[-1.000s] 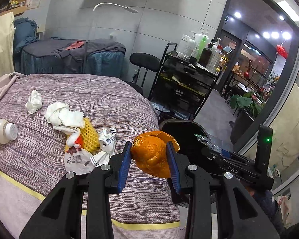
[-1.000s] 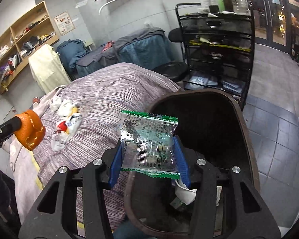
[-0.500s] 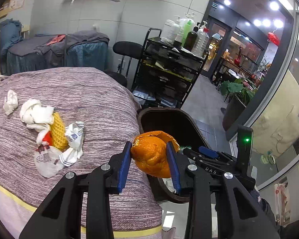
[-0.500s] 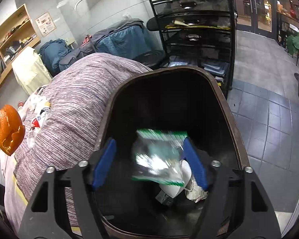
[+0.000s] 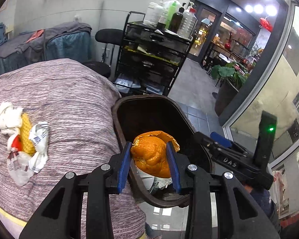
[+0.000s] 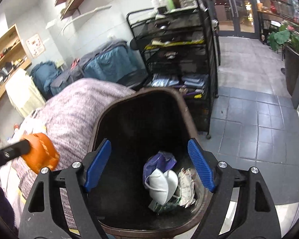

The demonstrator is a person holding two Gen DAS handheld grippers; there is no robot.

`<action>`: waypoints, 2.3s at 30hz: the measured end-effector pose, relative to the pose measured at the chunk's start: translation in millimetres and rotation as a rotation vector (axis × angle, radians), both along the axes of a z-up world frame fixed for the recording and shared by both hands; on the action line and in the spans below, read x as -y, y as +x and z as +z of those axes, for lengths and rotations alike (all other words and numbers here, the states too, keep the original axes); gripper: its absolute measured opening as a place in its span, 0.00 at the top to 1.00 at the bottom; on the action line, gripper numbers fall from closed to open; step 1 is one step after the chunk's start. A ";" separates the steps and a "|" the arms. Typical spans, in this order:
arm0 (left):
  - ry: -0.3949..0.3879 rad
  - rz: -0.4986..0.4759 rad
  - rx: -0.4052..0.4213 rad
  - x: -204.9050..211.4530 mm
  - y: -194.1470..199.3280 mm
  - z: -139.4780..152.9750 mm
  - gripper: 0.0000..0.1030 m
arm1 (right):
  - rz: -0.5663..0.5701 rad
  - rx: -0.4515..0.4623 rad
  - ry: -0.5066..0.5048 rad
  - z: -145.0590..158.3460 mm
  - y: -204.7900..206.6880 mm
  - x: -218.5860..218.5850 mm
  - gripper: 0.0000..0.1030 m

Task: Collect trash
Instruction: 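Lower the orange peel into the bin and open the left gripper, then move both grippers back over the remaining trash on the bed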

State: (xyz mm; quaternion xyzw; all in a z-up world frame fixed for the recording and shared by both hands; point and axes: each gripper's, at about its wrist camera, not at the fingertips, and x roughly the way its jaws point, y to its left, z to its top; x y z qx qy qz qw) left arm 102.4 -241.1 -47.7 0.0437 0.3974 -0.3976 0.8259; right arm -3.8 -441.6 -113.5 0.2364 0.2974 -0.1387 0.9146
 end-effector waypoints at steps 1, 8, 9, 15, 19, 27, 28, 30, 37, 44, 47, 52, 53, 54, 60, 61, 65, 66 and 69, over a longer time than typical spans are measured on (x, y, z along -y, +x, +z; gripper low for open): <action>0.008 -0.009 0.001 5.7 0.0 -1.5 0.66 | -0.012 0.016 -0.001 3.5 -3.3 3.4 0.23; 0.058 -0.058 -0.015 37.4 3.0 -15.4 0.66 | -0.073 0.057 -0.023 18.7 -20.3 17.3 0.23; 0.068 -0.061 -0.011 41.5 3.5 -17.2 0.66 | -0.080 0.059 -0.023 19.6 -21.9 18.8 0.23; 0.112 -0.083 -0.030 62.0 7.7 -31.7 0.66 | -0.108 0.061 -0.022 21.8 -28.6 27.9 0.23; 0.139 -0.091 -0.037 70.0 10.7 -41.0 0.66 | -0.116 0.058 -0.021 20.9 -30.5 31.2 0.23; 0.162 -0.115 -0.011 75.2 8.3 -48.0 0.52 | -0.123 0.056 -0.023 20.9 -30.5 29.6 0.18; 0.157 -0.120 -0.002 74.5 6.8 -46.4 0.42 | -0.123 0.057 -0.024 20.7 -30.8 29.4 0.17; 0.146 -0.119 0.023 73.1 4.4 -42.9 0.31 | -0.121 0.057 -0.025 20.9 -30.6 29.1 0.17; 0.091 -0.113 0.081 61.2 -7.7 -23.9 0.17 | -0.117 0.067 -0.039 24.7 -30.7 26.0 0.15; 0.036 -0.058 0.136 31.2 -19.7 -0.3 0.12 | -0.068 0.089 -0.053 30.2 -25.1 13.8 0.13; 0.020 -0.032 0.163 16.0 -22.4 8.9 0.09 | -0.038 0.094 -0.054 32.2 -19.6 3.4 0.12; -0.002 0.035 0.198 -12.6 -22.8 20.0 0.07 | 0.033 0.101 -0.051 36.3 -7.6 -18.2 0.12; -0.009 0.049 0.195 -18.6 -22.0 21.8 0.07 | 0.049 0.101 -0.051 36.7 -5.2 -23.5 0.12; -0.015 0.060 0.193 -24.1 -21.0 22.6 0.06 | 0.070 0.097 -0.050 37.1 -1.6 -29.2 0.12; -0.014 0.146 0.225 -55.9 -18.5 27.9 0.06 | 0.181 0.129 -0.044 45.1 15.5 -62.6 0.12; -0.019 0.165 0.222 -62.7 -17.2 28.4 0.06 | 0.199 0.144 -0.047 47.6 17.5 -69.3 0.12; -0.021 0.223 0.230 -85.8 -12.0 28.6 0.06 | 0.237 0.208 -0.095 59.9 21.7 -94.9 0.10; -0.016 0.241 0.237 -91.1 -10.9 28.3 0.06 | 0.245 0.227 -0.112 63.4 22.3 -101.8 0.07; -0.007 0.292 0.242 -111.7 -7.3 26.7 0.06 | 0.261 0.249 -0.198 73.4 27.4 -127.7 0.05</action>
